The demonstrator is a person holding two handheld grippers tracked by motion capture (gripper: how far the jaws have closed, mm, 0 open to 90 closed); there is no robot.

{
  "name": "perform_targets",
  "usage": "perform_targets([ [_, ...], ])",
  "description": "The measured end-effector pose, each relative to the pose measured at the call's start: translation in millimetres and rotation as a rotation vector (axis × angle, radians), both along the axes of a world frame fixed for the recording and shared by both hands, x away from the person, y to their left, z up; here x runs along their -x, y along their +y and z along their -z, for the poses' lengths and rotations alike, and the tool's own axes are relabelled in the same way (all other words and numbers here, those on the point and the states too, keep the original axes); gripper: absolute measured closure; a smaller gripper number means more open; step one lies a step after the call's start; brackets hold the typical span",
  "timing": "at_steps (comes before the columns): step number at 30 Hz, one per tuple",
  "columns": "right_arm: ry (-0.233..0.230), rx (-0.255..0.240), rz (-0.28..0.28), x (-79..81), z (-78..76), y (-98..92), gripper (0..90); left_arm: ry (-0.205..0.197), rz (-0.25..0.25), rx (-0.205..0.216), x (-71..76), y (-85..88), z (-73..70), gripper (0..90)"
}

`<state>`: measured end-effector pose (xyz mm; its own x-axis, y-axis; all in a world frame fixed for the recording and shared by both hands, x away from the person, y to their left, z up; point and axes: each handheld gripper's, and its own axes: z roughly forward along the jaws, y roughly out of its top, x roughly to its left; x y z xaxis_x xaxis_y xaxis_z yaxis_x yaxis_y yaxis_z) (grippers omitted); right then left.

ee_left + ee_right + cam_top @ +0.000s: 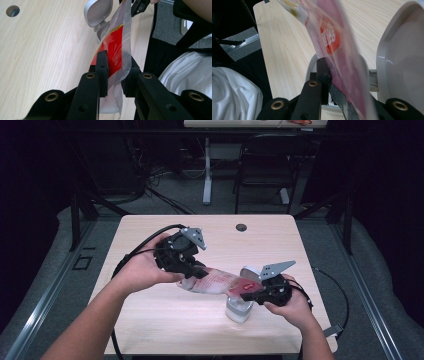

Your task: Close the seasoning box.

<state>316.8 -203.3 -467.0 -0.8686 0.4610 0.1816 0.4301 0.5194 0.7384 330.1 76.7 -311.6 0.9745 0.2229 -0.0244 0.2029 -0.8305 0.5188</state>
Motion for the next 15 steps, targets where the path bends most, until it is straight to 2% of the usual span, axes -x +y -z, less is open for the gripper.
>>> perform_targets([
  [15, 0.004, -0.002, 0.002, 0.0, 0.4, -0.3, 87.4, 0.005, -0.003, 0.007, -1.0, -0.7, -0.3, 78.6],
])
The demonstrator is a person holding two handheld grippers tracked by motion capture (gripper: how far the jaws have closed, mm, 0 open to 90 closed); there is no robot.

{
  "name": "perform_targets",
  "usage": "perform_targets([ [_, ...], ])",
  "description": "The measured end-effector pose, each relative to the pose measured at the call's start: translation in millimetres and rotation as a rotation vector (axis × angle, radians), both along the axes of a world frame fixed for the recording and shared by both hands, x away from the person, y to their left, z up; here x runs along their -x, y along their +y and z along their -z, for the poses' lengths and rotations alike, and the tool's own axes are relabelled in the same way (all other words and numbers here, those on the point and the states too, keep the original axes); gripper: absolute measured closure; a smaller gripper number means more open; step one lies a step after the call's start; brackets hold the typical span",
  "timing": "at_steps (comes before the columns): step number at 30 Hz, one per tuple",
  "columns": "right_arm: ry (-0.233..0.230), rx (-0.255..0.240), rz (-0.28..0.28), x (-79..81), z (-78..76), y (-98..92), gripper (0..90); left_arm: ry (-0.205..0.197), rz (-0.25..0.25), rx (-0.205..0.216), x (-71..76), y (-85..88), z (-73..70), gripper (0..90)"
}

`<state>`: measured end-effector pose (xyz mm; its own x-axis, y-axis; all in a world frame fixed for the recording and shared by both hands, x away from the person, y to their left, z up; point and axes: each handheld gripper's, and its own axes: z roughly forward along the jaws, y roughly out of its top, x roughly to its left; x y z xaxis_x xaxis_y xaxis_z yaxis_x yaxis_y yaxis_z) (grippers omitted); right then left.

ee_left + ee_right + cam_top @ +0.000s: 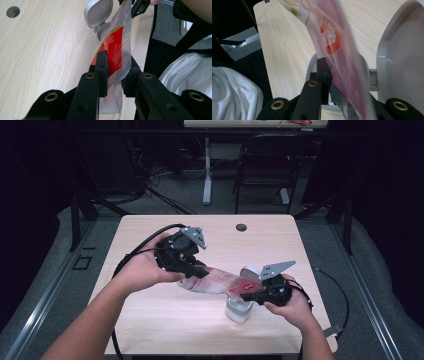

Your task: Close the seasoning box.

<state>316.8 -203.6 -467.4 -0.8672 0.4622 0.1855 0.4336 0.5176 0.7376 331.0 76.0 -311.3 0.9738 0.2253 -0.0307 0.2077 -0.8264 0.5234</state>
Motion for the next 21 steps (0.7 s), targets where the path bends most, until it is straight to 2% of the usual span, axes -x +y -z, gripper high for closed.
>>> perform_targets([
  [21, 0.016, -0.003, -0.009, 2.6, -2.2, -5.5, 88.1, 0.002, 0.001, 0.009, -1.3, -4.5, -1.6, 78.8],
])
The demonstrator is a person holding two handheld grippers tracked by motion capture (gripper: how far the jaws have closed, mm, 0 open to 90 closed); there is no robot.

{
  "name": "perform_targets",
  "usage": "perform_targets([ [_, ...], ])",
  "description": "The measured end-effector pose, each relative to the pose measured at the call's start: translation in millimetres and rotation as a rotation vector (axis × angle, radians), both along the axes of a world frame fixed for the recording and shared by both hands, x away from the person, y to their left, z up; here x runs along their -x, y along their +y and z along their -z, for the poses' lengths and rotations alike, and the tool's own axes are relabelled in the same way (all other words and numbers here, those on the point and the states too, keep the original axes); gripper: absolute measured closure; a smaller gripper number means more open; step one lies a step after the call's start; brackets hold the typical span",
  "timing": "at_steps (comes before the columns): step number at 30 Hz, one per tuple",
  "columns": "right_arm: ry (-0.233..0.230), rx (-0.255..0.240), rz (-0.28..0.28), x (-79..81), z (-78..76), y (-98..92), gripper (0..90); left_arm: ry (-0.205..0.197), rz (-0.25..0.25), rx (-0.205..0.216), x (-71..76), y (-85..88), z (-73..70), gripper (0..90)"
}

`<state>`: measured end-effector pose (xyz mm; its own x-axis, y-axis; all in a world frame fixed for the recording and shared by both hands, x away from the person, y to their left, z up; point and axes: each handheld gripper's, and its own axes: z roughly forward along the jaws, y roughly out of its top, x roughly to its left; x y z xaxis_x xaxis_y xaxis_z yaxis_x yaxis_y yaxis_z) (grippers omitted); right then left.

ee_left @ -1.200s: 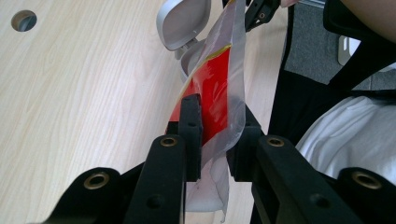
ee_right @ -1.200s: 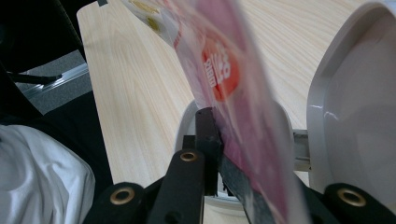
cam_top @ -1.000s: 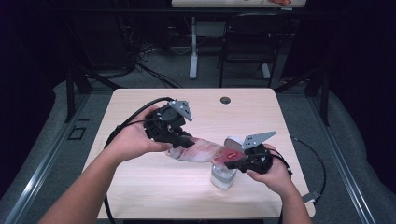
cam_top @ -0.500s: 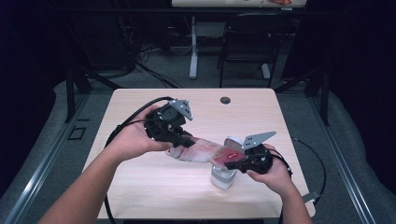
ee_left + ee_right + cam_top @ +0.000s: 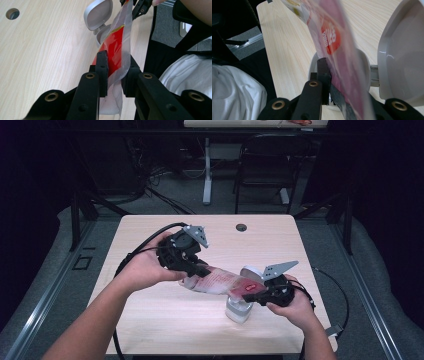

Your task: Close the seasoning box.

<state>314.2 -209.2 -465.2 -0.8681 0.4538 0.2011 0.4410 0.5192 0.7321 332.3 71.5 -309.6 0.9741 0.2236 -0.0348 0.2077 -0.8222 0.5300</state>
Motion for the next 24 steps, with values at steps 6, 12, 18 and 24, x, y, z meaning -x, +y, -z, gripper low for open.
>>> perform_targets([
  [6, -0.008, 0.002, 0.009, 0.5, -0.9, -2.0, 88.1, -0.002, 0.000, 0.004, 0.2, -1.5, 0.1, 78.8],
  [12, -0.008, 0.002, 0.007, -0.4, -0.5, -1.3, 88.1, -0.002, 0.001, 0.003, -0.3, -1.2, -0.8, 78.8],
  [18, -0.009, -0.002, 0.011, -1.1, 1.7, 2.5, 88.0, -0.007, -0.002, 0.002, 1.0, -0.9, -2.0, 78.9],
  [24, -0.018, -0.004, 0.011, -2.1, 2.6, 4.9, 88.0, -0.010, 0.000, 0.001, 1.4, 0.3, -2.5, 79.0],
])
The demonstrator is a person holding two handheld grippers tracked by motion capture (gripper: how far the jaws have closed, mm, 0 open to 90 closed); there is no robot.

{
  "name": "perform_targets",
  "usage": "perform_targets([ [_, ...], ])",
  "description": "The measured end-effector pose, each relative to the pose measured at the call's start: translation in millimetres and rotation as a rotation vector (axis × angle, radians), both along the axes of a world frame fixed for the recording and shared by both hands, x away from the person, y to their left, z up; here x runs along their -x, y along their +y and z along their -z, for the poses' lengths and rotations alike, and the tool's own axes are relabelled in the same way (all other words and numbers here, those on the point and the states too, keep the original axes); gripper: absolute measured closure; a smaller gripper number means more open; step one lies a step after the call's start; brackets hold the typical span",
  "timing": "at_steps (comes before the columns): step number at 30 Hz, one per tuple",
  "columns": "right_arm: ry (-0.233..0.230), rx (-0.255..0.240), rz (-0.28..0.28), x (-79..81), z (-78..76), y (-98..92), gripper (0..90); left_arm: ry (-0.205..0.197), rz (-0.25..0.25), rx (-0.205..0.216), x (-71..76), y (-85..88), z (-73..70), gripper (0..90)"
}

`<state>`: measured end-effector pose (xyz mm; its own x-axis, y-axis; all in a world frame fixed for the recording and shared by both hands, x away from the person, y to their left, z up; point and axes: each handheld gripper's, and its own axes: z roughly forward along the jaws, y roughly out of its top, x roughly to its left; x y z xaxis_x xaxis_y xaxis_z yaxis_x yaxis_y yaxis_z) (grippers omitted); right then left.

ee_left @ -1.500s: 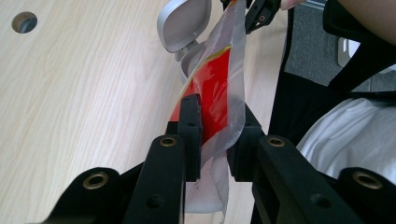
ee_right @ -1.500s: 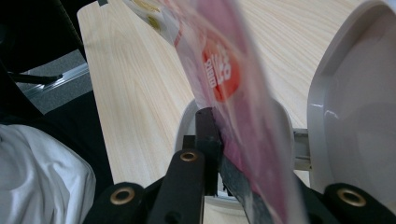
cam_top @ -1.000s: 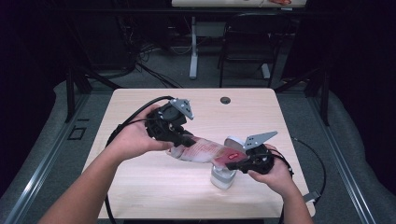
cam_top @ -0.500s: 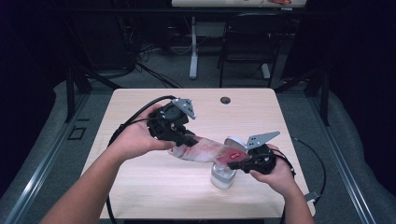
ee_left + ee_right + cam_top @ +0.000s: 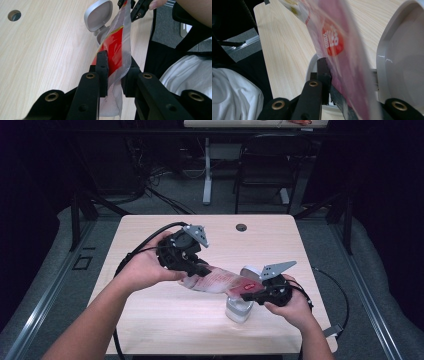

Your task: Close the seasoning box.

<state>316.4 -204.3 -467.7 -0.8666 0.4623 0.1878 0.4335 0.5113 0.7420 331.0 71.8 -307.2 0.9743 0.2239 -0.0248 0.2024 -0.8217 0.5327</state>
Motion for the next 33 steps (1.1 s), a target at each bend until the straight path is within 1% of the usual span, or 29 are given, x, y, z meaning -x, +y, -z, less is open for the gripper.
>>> perform_targets([
  [12, -0.003, -0.010, 0.028, -0.8, -0.9, -6.0, 87.8, 0.001, 0.009, 0.007, 0.0, -3.9, 0.6, 79.2],
  [17, -0.003, 0.002, 0.017, -0.3, -1.4, -7.2, 87.8, 0.006, 0.007, 0.010, -0.1, -3.9, 1.5, 79.2],
  [19, 0.000, 0.004, 0.018, 0.5, -1.8, -7.6, 87.9, 0.002, 0.015, 0.009, -0.6, -4.2, 1.4, 79.3],
  [22, 0.000, 0.003, 0.015, 1.5, -2.5, -9.4, 87.9, 0.000, 0.017, 0.010, -0.6, -4.7, 1.4, 79.2],
  [27, -0.001, -0.002, 0.017, 3.5, -3.3, -11.7, 88.0, 0.008, 0.014, 0.015, -0.7, -5.7, 2.2, 79.2],
  [33, 0.004, 0.003, 0.014, 4.9, -3.9, -14.6, 88.1, 0.012, 0.021, 0.014, -0.8, -8.0, 2.1, 79.2],
])
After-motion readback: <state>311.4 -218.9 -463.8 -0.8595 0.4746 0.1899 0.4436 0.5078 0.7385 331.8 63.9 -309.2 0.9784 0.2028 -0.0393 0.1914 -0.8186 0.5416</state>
